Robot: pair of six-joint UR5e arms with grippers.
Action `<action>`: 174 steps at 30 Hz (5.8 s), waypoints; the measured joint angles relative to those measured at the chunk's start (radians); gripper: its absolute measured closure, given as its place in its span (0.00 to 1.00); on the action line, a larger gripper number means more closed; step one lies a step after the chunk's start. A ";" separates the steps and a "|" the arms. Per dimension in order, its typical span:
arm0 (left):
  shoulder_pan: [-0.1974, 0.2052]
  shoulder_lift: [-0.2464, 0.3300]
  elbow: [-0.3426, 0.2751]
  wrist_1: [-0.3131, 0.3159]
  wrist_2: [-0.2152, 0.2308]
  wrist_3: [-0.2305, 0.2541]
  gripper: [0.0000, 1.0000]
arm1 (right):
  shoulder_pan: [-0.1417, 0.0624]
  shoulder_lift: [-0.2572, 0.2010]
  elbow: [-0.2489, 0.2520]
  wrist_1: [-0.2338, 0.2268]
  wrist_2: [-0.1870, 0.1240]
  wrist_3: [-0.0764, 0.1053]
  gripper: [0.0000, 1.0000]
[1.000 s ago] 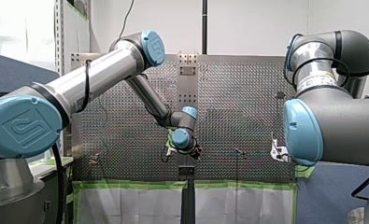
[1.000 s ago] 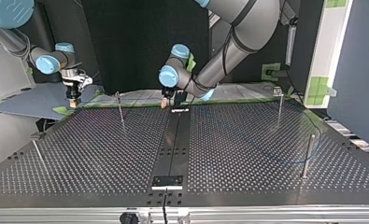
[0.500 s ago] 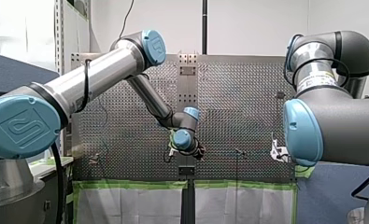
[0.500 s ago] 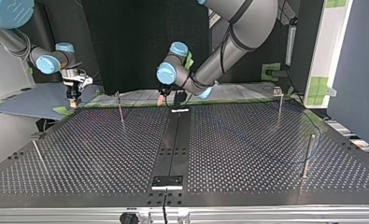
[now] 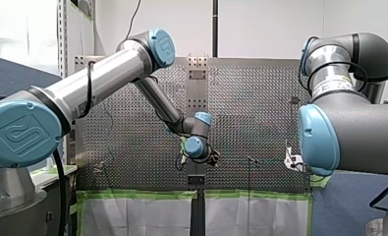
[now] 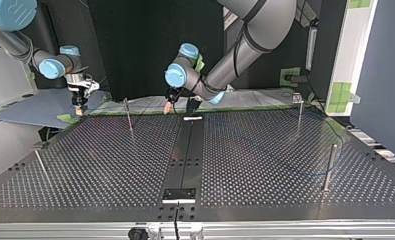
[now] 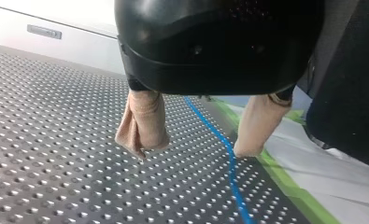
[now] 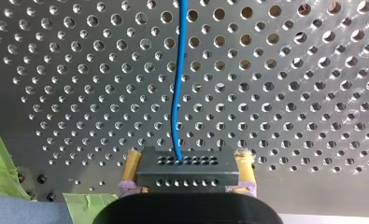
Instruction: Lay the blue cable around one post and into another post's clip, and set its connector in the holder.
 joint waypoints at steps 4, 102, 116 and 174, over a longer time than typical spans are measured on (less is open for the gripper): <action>0.003 0.028 -0.027 0.029 -0.003 -0.006 0.00 | 0.000 0.001 0.000 -0.001 0.000 0.000 1.00; -0.008 0.211 -0.132 0.191 0.030 -0.027 0.00 | 0.007 0.020 0.000 -0.006 0.000 -0.002 1.00; -0.022 0.328 -0.244 0.207 -0.086 -0.048 0.00 | 0.006 0.022 0.000 -0.009 0.001 0.004 1.00; 0.111 0.819 -0.735 0.288 -0.218 -0.383 0.00 | 0.016 0.031 0.000 -0.041 -0.016 0.045 1.00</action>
